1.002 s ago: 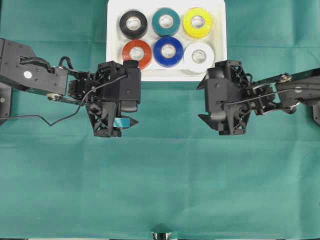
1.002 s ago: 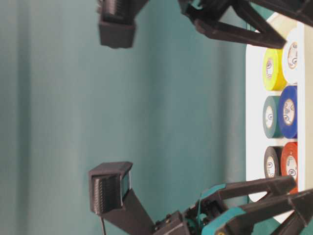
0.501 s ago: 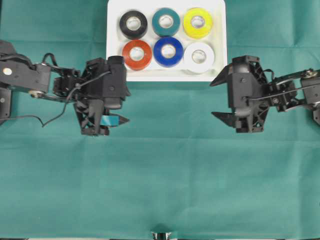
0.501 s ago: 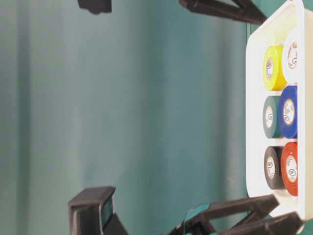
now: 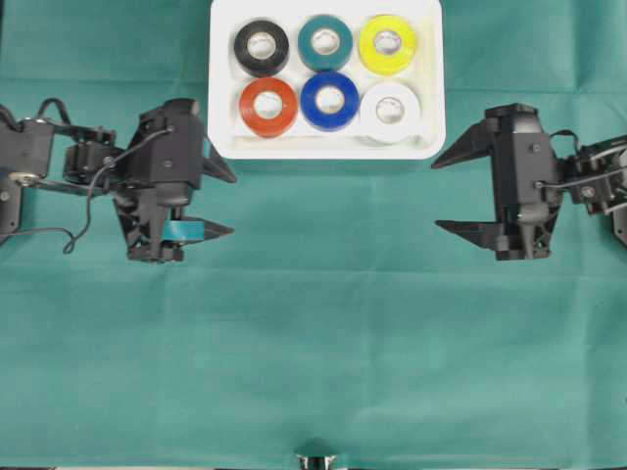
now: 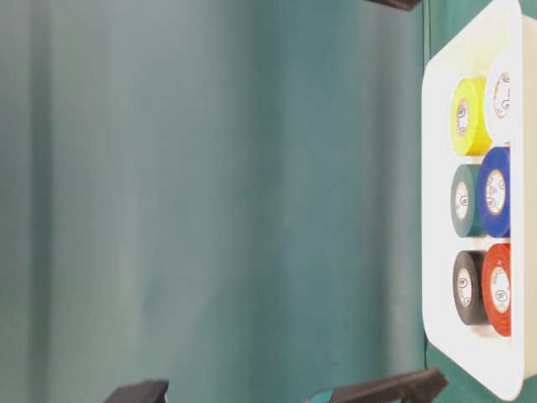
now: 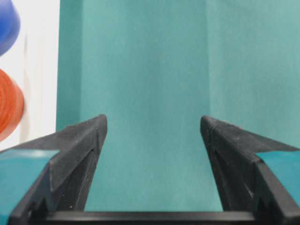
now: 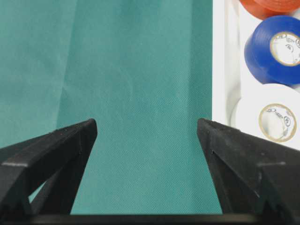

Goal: Put the tape alternately from left to right into the white case.

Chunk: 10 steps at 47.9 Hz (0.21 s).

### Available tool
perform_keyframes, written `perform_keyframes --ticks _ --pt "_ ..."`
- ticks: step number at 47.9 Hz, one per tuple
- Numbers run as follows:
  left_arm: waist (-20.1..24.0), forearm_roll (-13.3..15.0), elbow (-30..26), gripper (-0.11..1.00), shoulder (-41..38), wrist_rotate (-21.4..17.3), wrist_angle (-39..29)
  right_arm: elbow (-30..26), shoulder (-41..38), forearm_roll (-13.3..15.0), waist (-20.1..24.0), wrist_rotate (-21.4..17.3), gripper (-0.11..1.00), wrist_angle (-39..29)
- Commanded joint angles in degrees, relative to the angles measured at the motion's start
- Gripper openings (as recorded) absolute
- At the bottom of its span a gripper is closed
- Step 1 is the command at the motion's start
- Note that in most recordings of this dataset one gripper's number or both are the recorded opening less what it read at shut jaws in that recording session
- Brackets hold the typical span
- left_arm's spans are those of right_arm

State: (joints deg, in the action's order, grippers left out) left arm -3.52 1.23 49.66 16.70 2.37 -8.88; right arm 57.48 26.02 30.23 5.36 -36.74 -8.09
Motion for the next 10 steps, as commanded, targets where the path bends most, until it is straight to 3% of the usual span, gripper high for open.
perform_keyframes --ticks 1,10 --pt "-0.2 0.0 0.5 0.8 2.5 -0.2 1.7 0.3 2.3 0.1 -0.4 0.1 0.72 1.1" --pt "-0.2 0.0 3.9 0.8 6.4 -0.2 4.3 2.2 6.1 0.0 -0.6 0.1 0.72 2.2"
